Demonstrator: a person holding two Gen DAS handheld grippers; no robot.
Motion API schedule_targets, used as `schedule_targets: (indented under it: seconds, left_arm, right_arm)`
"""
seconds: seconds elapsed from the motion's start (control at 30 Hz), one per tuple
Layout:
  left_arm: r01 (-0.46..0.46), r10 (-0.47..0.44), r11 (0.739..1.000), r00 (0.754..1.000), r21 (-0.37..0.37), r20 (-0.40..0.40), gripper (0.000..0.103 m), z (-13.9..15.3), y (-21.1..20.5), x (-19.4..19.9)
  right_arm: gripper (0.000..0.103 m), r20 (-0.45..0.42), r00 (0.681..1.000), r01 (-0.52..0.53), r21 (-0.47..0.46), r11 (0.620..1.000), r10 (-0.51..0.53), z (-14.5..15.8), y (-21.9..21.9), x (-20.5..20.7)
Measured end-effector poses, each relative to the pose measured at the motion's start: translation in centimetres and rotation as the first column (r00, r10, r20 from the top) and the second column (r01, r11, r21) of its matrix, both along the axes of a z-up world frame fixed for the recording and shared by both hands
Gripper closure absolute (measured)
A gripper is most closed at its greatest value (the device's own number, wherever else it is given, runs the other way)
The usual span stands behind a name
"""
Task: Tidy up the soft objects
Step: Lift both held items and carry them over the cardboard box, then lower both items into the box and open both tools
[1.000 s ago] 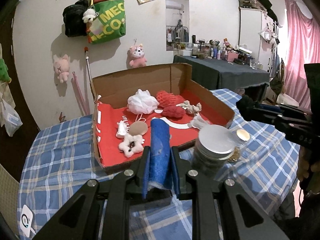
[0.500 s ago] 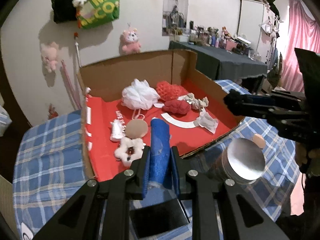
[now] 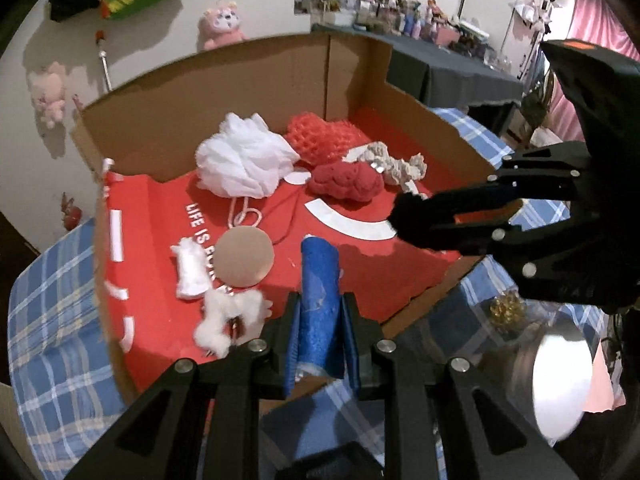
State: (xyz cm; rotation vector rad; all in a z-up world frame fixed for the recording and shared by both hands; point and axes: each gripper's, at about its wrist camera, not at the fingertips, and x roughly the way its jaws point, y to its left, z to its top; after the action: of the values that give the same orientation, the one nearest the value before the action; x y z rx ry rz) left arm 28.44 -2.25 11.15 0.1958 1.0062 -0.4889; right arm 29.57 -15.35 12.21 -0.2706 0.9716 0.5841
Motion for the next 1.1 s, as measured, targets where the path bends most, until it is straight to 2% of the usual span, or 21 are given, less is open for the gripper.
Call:
schedule_targets:
  seconds: [0.17,0.4,0.73,0.93,1.1]
  left_arm:
    - [0.024,-0.022,0.999,0.997,0.029,-0.071,0.082,-1.6,-1.4,2.1]
    - [0.041,-0.032,0.998,0.988,0.055,-0.148,0.081,-3.7,-2.1,4.2]
    - [0.045,-0.033,0.997,0.984,0.063,-0.176,0.079,-4.3,-2.4,4.9]
    - [0.034,-0.025,0.998,0.984,0.046,-0.178,0.068,-4.2,-2.0,5.0]
    - [0.013,-0.006,0.999,0.988,0.042,-0.151,0.053,-3.2,-1.1,4.6]
  right_arm:
    - [0.078,-0.105,0.994,-0.010,0.009,1.000,0.011,-1.5,0.3,2.3]
    - [0.078,-0.246,0.969,-0.017,0.011,1.000,0.019,-3.3,0.7,5.0]
    - [0.078,-0.300,0.954,-0.022,-0.026,0.999,0.013,-4.4,1.8,6.3]
    - [0.077,-0.303,0.953,-0.008,-0.030,1.000,-0.001,-4.5,1.9,6.4]
    - [0.074,-0.286,0.958,-0.015,-0.057,0.998,-0.003,-4.5,2.4,6.1]
